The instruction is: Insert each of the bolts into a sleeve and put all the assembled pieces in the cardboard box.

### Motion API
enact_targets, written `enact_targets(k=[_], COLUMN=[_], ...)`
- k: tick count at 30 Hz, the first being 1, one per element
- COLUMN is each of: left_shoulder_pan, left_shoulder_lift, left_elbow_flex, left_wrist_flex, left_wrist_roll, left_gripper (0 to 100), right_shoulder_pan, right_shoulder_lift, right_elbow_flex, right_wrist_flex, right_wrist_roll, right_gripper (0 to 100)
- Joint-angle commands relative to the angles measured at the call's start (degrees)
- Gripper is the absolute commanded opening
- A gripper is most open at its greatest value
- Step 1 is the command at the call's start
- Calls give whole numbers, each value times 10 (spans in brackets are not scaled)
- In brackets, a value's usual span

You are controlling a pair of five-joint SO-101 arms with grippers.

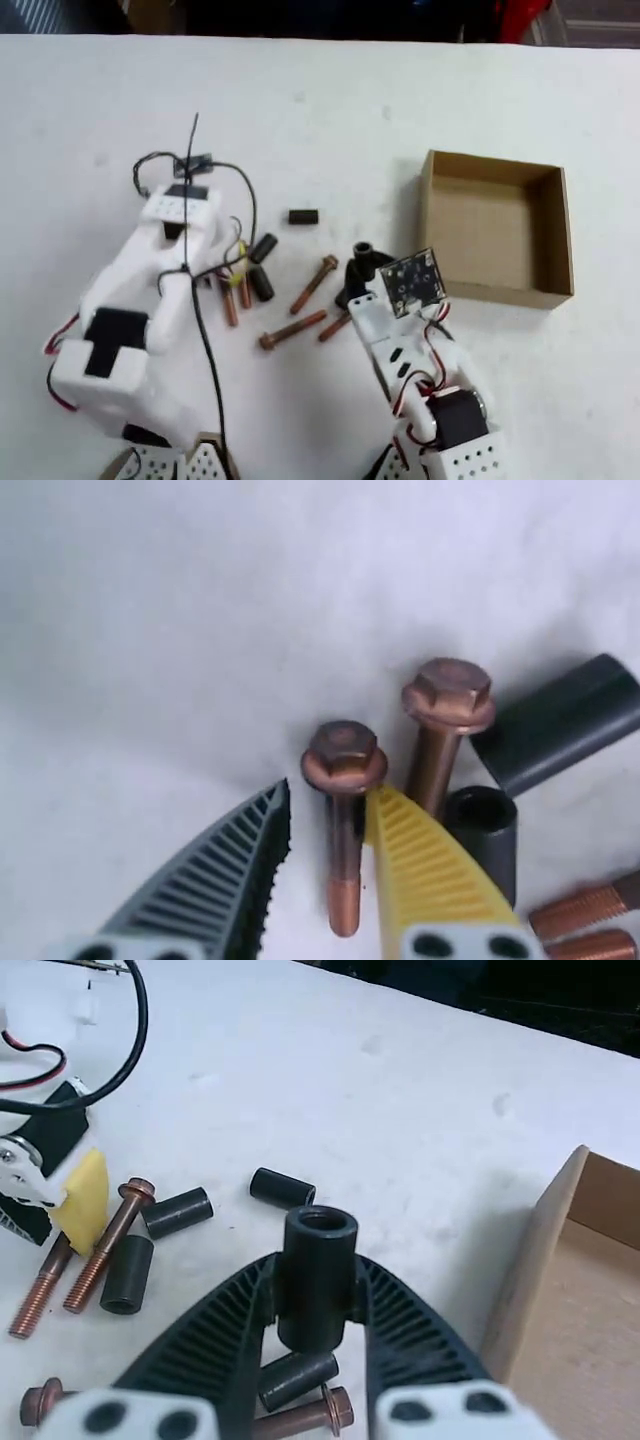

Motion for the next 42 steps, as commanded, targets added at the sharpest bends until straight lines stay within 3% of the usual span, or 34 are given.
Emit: enact_targets(k=[1,24,31,33,36,42], left_shoulder_pan=[1,7,49,52,49,50], left_shoulder_lift=[32,66,67,67,67,68], left_elbow_flex=[-52,-64,-60,-60,-64,-60], left_wrist_flex=[-10,19,26,25,22,22], left_wrist_roll=[8,4,-10,-26,-40,-50], left_gripper=[151,150,150,131,24,37], right_shoulder_pan=[-1,-4,-5,-5,-5,-5], right_shoulder_lift=[-4,-4,-4,-4,-4,-4], right_elbow_flex=[-4,14,14,14,14,15], right_wrist_flex=[1,-2,-2,-2,-2,-2], right_wrist_roll=[-2,33,33,33,33,33], right_gripper=[15,15,15,15,15,15])
